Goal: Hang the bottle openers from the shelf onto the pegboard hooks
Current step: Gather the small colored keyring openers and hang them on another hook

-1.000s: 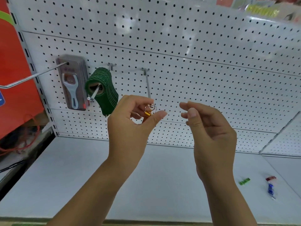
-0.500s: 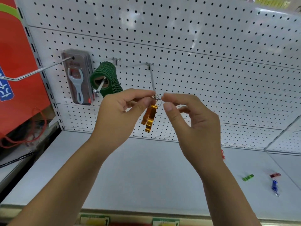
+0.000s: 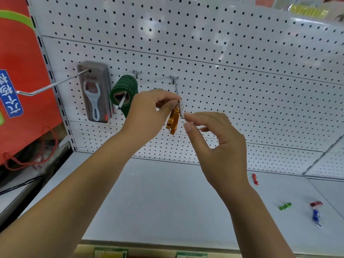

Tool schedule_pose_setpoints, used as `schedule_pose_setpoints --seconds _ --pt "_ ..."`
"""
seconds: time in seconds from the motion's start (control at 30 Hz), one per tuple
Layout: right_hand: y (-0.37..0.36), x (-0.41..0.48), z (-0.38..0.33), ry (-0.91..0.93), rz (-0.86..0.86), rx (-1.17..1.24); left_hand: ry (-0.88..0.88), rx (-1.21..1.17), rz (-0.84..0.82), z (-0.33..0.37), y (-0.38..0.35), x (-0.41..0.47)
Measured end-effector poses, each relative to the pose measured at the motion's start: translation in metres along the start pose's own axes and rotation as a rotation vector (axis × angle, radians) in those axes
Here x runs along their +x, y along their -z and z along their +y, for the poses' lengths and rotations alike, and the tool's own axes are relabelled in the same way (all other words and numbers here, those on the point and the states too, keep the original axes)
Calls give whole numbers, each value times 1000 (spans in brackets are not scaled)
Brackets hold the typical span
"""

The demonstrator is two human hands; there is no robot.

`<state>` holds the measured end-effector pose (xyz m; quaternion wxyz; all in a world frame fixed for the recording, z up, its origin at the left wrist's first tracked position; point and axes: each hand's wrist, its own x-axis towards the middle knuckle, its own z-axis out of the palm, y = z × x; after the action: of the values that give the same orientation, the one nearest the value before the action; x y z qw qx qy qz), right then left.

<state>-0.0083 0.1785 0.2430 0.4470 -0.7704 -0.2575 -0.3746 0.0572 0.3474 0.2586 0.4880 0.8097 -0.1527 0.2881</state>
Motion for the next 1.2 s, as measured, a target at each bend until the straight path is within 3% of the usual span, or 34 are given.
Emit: schedule_pose_setpoints --seconds 0.67,0.9,1.2 --pt "1 -8 -9 -74 -57 -16 75 134 54 -55 -43 97" --pt "0 -8 -12 -81 -50 -14 178 122 49 -51 -47 113" --pt "1 -9 -14 -87 -39 -38 157 179 9 -33 -41 96"
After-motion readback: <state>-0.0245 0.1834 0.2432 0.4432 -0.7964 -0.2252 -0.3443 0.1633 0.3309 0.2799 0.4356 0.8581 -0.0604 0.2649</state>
